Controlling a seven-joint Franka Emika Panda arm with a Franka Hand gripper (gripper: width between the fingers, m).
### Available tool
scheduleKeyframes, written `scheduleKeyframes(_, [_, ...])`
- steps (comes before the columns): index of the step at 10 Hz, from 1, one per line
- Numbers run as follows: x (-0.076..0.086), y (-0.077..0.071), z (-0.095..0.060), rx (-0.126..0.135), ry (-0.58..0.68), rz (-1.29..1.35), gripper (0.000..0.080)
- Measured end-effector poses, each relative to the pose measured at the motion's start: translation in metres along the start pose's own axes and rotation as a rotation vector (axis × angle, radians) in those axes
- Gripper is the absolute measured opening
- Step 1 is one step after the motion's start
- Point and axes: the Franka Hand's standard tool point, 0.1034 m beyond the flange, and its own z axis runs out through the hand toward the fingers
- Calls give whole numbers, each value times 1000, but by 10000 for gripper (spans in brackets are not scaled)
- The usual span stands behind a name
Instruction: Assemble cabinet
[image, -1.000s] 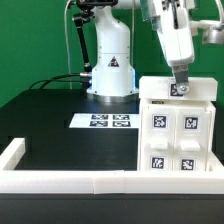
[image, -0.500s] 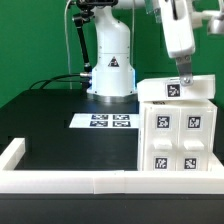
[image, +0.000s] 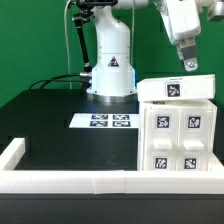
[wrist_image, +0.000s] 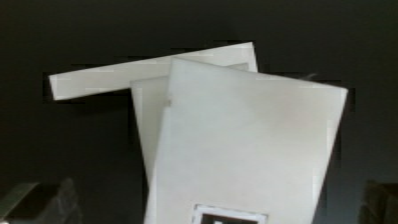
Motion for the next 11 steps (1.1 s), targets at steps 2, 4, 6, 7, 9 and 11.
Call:
scheduleKeyframes(2, [-4, -2, 1, -40, 3, -247, 797])
scheduleKeyframes(4, [-5, -5, -1, -40, 2, -500, 797])
scheduleKeyframes(6, [-4, -5, 0, -41, -1, -647, 797])
scheduleKeyframes(7, [-4, -5, 0, -42, -1, -697, 797])
scheduleKeyframes(9, [-4, -5, -1, -49, 7, -935, 797])
scheduleKeyframes(11, [-5, -6, -2, -69, 33, -1245, 797])
